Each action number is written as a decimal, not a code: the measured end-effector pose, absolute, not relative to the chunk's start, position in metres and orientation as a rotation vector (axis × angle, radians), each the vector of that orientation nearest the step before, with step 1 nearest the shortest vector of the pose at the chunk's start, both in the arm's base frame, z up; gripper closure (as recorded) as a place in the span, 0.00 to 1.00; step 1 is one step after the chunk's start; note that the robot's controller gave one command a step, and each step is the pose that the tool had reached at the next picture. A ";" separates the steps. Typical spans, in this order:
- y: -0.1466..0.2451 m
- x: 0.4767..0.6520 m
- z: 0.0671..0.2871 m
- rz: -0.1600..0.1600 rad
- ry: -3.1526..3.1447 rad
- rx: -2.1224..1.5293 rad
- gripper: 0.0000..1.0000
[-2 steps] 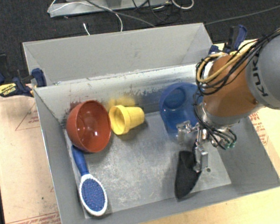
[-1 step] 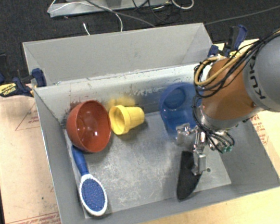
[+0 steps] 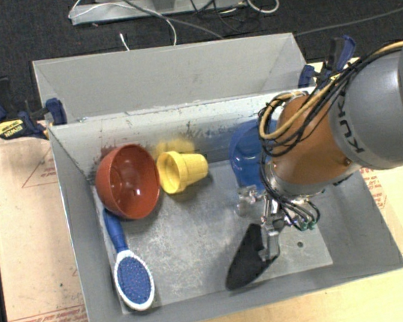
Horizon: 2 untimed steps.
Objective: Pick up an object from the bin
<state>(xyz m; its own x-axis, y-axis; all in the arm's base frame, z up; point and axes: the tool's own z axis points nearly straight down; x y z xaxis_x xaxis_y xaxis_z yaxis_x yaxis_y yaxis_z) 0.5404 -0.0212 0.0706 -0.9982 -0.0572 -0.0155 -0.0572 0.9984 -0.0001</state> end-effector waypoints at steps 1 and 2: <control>-0.041 0.581 0.070 -0.002 3.132 -0.007 0.00; 0.020 0.532 0.073 0.004 3.128 -0.051 1.00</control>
Offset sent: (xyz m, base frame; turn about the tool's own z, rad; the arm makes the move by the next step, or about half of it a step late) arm -0.0104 0.0400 -0.0006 0.0271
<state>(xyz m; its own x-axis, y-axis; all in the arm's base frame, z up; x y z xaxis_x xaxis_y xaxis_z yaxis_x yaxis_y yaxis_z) 0.5321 0.0203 0.0728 -0.9994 -0.0323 -0.0136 -0.0324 0.9995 0.0025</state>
